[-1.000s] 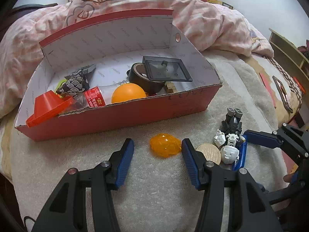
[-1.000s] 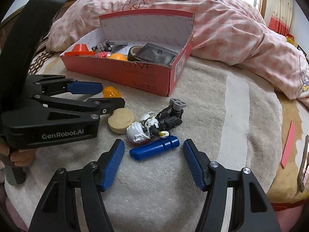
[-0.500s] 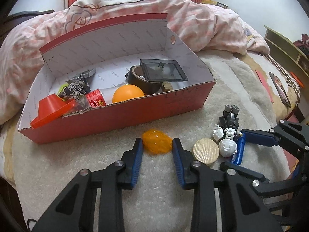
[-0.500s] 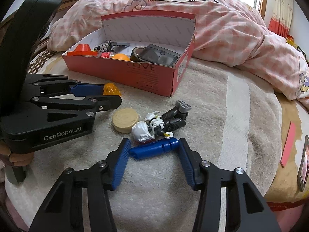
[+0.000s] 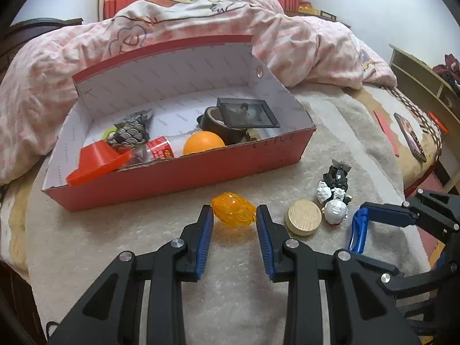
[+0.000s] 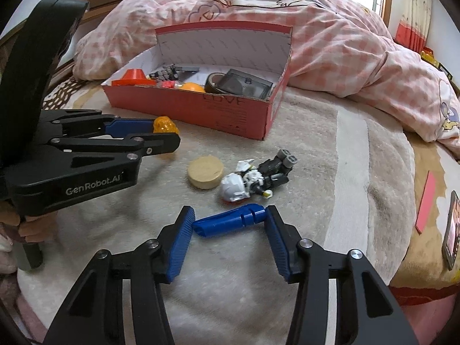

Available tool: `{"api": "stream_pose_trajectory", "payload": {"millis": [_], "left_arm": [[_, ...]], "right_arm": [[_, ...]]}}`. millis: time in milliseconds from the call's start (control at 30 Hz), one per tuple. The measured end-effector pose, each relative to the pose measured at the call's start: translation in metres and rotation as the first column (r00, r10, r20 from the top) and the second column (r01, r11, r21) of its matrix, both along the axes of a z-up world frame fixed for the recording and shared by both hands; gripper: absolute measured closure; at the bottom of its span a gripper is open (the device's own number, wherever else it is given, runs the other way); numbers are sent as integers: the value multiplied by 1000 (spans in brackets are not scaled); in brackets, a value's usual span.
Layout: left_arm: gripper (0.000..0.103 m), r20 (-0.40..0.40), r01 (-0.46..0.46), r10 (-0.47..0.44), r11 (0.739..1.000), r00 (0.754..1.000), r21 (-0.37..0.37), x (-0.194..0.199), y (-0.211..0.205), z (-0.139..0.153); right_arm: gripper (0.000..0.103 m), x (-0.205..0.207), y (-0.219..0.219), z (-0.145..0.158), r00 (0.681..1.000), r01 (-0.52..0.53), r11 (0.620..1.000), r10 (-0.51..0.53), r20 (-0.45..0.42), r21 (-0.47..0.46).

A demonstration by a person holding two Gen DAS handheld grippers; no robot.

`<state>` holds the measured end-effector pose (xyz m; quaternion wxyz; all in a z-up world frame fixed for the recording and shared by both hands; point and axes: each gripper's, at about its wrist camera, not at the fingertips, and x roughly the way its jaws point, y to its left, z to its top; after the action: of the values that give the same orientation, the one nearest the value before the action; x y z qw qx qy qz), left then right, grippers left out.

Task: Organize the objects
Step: 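Grasp the orange translucent piece with the left gripper while the right gripper grasps the blue cylinder, then carry the orange piece and blue cylinder over the red box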

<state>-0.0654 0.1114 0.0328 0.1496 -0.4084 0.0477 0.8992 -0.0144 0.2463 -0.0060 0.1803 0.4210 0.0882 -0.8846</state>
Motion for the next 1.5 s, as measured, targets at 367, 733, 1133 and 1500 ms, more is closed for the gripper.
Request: {"api": "stream_pose_trajectory", "payload": {"millis": [367,733,1133,1500], "left_arm": [[73,-46,-20,20,1000,999,13,16,-21,20],[73,-125,-106,105,994,987,-1,25,-67,55],[73,-126,-154,155,988,980,17,12,-106,77],[73,-113,-149,152,988,982,36,-31,-100,74]], "right_arm": [[52,13,-21,15,1000,-11,1000,11,-20,-9],[52,6,-44,35,999,-10,997,6,-51,-78],[52,-15,-74,61,996,-13,992,2,-88,-126],[52,-53,-64,76,991,72,988,-87,-106,-139]]}}
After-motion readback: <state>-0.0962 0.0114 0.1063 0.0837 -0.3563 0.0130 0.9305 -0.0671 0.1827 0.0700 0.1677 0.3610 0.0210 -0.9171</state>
